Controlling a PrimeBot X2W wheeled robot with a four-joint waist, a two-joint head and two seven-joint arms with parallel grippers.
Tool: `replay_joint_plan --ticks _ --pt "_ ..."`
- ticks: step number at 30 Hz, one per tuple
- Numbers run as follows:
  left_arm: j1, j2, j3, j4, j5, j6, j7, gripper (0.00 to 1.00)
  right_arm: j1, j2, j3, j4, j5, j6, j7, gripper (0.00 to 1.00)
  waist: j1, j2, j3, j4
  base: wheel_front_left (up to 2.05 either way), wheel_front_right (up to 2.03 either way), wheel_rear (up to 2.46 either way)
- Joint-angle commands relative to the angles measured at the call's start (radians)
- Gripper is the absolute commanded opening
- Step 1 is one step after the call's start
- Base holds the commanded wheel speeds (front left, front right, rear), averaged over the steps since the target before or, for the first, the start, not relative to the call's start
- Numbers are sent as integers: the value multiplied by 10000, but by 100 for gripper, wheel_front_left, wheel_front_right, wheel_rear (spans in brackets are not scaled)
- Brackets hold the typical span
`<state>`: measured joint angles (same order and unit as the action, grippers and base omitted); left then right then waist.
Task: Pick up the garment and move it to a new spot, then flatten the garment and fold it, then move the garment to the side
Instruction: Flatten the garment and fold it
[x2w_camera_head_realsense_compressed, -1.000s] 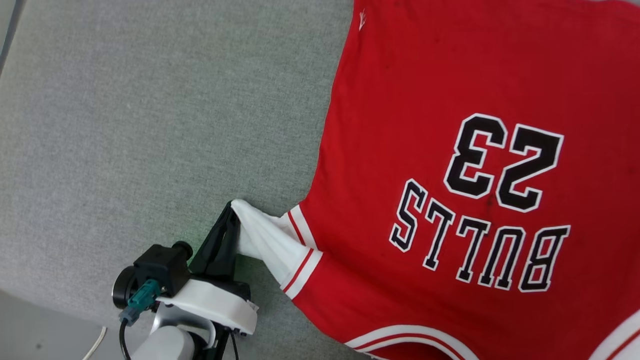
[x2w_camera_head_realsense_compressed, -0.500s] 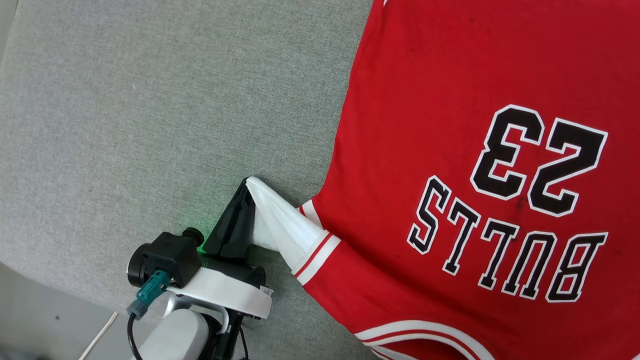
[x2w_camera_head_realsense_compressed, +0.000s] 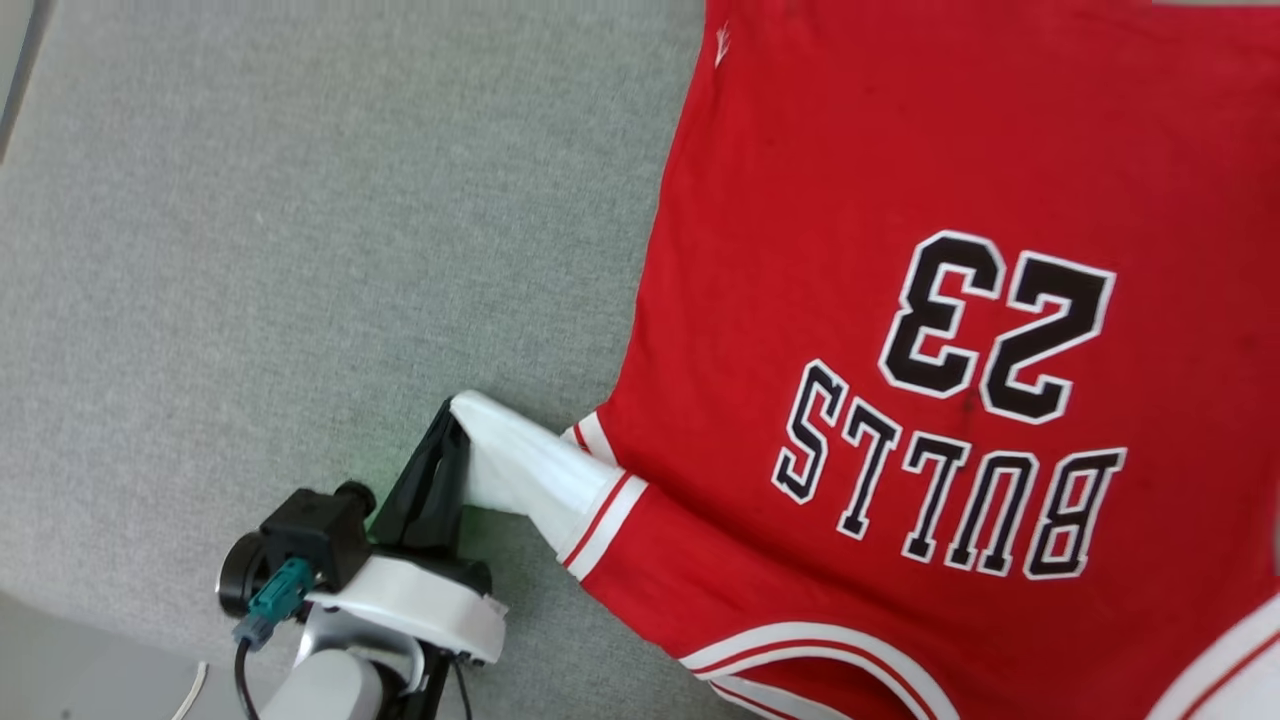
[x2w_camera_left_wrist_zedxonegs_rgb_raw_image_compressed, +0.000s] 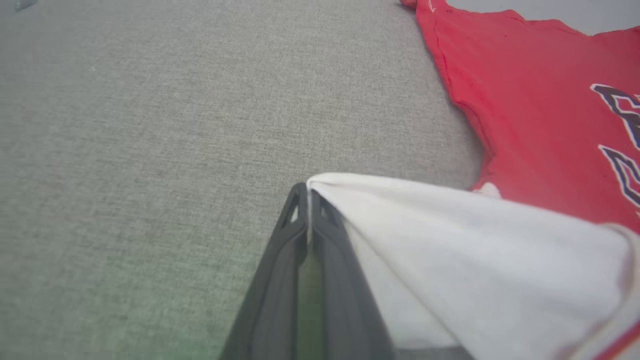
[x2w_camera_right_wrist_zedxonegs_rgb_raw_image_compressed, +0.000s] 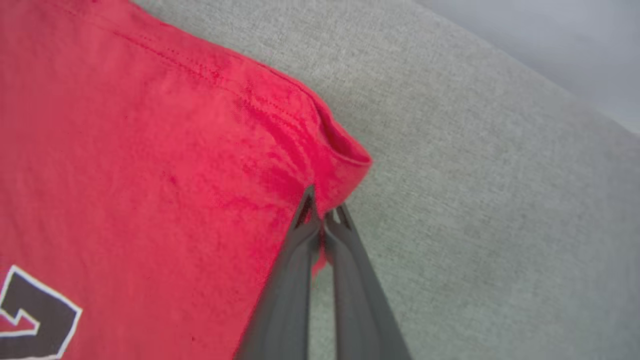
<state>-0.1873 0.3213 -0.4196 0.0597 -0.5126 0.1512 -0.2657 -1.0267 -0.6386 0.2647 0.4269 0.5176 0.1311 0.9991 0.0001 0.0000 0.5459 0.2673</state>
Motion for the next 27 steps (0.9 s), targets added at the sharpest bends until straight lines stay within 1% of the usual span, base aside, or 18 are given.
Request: replay_joint_plan --ticks 1,8,13,17,22,27 --pt "342 154 152 -57 20 121 29 0 500 -416 469 -404 395 -11 -507 0 -1 0 -792 -464 0 0 0" --pt "972 395 319 -178 -118 323 52 0 2001 -1181 820 -1349 1457 -11 -1493 0 -1 0 -1757 -887 0 0 0" --pt "1416 601 461 -303 -211 503 138 0 3819 -1783 853 -2269 2066 -11 -2032 0 -1 0 -2357 -1193 0 0 0" --pt "1773 711 572 -457 -277 665 178 0 5503 -2109 601 -2884 2395 -11 -2316 0 -1 0 -2687 -1473 0 0 0" --pt "2118 816 656 -599 -372 807 195 0 7594 -2223 165 -3430 2648 -11 -2690 0 -1 0 -2997 -1737 0 0 0" --pt "2417 924 762 -737 -458 900 206 0 9435 -1997 -199 -3815 2720 -11 -2716 0 -1 0 -3184 -1920 0 0 0"
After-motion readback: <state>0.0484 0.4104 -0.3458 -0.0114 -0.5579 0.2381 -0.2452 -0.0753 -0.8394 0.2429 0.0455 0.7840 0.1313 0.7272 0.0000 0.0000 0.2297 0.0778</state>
